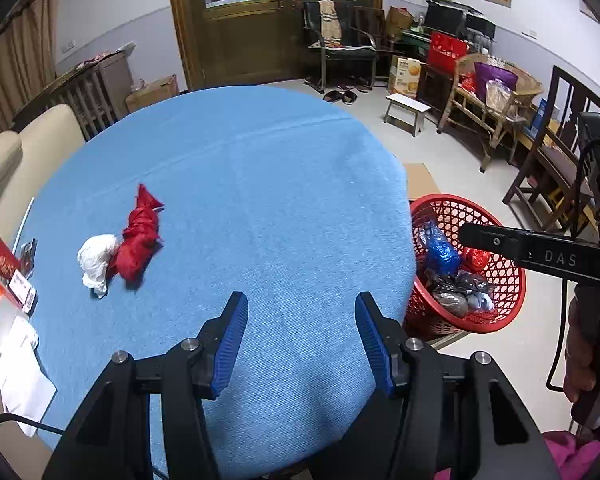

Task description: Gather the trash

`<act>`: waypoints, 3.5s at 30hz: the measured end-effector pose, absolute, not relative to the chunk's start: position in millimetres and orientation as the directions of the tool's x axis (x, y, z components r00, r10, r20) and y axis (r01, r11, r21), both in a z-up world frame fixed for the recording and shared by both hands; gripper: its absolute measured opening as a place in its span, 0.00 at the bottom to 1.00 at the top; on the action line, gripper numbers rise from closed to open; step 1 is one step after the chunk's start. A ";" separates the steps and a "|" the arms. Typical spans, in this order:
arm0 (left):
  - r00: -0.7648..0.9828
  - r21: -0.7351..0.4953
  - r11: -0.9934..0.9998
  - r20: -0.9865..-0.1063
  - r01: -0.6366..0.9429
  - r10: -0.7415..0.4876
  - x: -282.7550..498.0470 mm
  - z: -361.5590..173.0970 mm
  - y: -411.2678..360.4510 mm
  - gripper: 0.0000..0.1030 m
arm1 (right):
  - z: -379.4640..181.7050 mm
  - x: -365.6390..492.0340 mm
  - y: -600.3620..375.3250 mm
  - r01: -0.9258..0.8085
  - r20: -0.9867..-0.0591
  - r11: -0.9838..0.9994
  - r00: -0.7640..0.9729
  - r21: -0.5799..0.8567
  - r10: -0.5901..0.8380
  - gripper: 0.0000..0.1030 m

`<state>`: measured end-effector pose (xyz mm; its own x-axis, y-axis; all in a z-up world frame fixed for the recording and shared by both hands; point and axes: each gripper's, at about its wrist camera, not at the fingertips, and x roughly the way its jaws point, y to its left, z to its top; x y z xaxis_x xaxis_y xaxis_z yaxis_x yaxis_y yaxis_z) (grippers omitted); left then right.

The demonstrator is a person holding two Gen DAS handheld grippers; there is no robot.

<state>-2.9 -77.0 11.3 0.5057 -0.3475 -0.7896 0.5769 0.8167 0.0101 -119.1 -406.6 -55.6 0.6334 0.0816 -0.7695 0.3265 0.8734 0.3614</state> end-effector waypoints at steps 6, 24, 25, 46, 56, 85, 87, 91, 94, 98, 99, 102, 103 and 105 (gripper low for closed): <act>0.511 -0.015 0.834 -0.784 0.551 -0.352 -2.4 9.2 -60.4 0.55 | -46.8 -113.2 -390.9 0.298 -0.772 0.894 0.631 0.336 0.080 0.51; 0.513 -0.072 0.894 -0.797 0.443 -0.318 8.3 -10.7 -17.7 0.55 | -45.3 -78.5 -332.8 0.179 -0.786 0.937 0.604 0.299 0.135 0.51; 0.512 -0.077 0.898 -0.799 0.432 -0.315 10.3 -12.4 -14.3 0.55 | -45.9 -76.4 -329.8 0.173 -0.788 0.939 0.600 0.296 0.137 0.51; 0.697 0.040 0.997 -0.717 0.061 -0.014 -4.3 9.7 101.8 0.56 | -45.1 -15.7 -264.9 0.025 -0.806 0.963 0.553 0.268 0.210 0.51; 0.790 0.044 0.998 -0.611 -0.034 0.054 -62.4 42.4 129.4 0.69 | -35.9 -0.1 -198.6 -0.063 -0.833 0.975 0.509 0.213 0.215 0.51; 0.613 0.072 0.997 -0.788 0.008 0.052 -46.7 -29.4 115.8 0.69 | -37.9 42.9 -154.3 -0.118 -0.818 0.963 0.509 0.242 0.268 0.51; 0.601 0.082 0.996 -0.797 0.020 0.053 -38.3 -32.0 104.0 0.69 | -38.6 47.1 -166.8 -0.100 -0.813 0.961 0.515 0.256 0.270 0.51; 0.588 0.109 0.992 -0.807 0.056 0.055 -21.2 -34.8 74.6 0.69 | -42.1 53.2 -194.8 -0.063 -0.808 0.961 0.527 0.270 0.262 0.51; 0.573 0.115 0.990 -0.818 0.084 0.046 -6.7 -37.8 51.8 0.69 | -45.9 58.4 -215.3 -0.031 -0.807 0.957 0.530 0.289 0.261 0.52; 0.554 0.131 0.985 -0.832 0.114 0.046 16.6 -43.4 22.0 0.69 | -48.7 72.9 -229.1 -0.024 -0.800 0.948 0.529 0.318 0.282 0.52; 0.551 0.138 0.984 -0.833 0.116 0.052 21.9 -44.6 16.1 0.69 | -48.7 78.7 -227.9 -0.033 -0.799 0.946 0.527 0.323 0.291 0.52; 0.545 0.151 0.982 -0.836 0.115 0.065 39.0 -47.9 1.0 0.69 | -50.5 95.3 -221.5 -0.053 -0.790 0.933 0.517 0.356 0.331 0.52; 0.545 0.158 0.981 -0.835 0.114 0.071 44.3 -48.7 -2.9 0.69 | -51.6 102.6 -218.1 -0.060 -0.784 0.926 0.512 0.374 0.350 0.52; 0.543 0.169 0.980 -0.835 0.106 0.086 55.8 -48.9 -4.5 0.69 | -54.8 112.2 -210.4 -0.073 -0.785 0.924 0.506 0.375 0.358 0.52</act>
